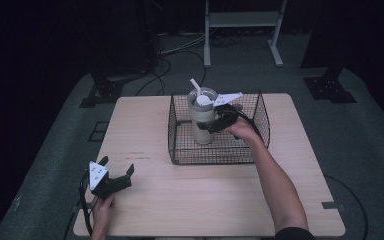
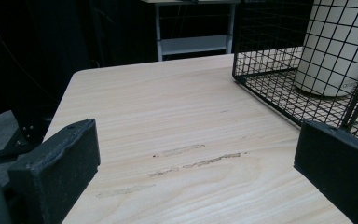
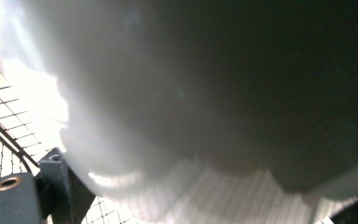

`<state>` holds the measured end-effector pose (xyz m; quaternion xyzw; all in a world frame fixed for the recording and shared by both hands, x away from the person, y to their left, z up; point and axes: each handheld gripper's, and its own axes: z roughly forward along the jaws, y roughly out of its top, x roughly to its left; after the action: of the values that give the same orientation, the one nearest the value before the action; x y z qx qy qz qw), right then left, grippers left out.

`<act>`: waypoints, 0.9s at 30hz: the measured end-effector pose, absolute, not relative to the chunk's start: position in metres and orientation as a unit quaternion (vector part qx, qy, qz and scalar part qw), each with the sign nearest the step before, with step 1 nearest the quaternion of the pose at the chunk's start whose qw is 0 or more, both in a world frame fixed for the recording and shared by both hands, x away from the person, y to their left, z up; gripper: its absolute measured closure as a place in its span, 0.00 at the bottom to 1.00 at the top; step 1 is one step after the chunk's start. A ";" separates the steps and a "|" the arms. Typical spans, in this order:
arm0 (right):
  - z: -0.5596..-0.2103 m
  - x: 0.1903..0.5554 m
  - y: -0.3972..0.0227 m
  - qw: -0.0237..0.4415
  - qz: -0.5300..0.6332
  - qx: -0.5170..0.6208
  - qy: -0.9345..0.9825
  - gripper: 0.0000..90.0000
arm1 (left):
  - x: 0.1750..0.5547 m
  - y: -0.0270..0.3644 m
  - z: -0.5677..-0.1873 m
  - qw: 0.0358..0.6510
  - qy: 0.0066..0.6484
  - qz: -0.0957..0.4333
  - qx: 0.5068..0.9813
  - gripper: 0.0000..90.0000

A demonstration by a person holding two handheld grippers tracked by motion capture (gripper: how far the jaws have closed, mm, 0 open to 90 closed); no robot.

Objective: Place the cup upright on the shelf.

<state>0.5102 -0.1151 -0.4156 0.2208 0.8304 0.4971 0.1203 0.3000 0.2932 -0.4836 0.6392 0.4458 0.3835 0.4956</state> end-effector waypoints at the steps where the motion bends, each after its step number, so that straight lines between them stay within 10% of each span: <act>1: -0.416 0.510 -0.116 0.122 0.498 0.221 0.830 0.10 | 0.300 0.293 -0.484 0.495 0.446 0.384 0.640 0.00; 27: -0.409 0.499 -0.124 0.146 0.482 0.227 0.834 0.10 | 0.300 0.293 -0.484 0.495 0.445 0.385 0.639 0.00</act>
<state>0.4992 -0.1241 -0.4089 0.2271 0.8338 0.4816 0.1457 0.2997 0.2931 -0.4836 0.6394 0.4453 0.3850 0.4946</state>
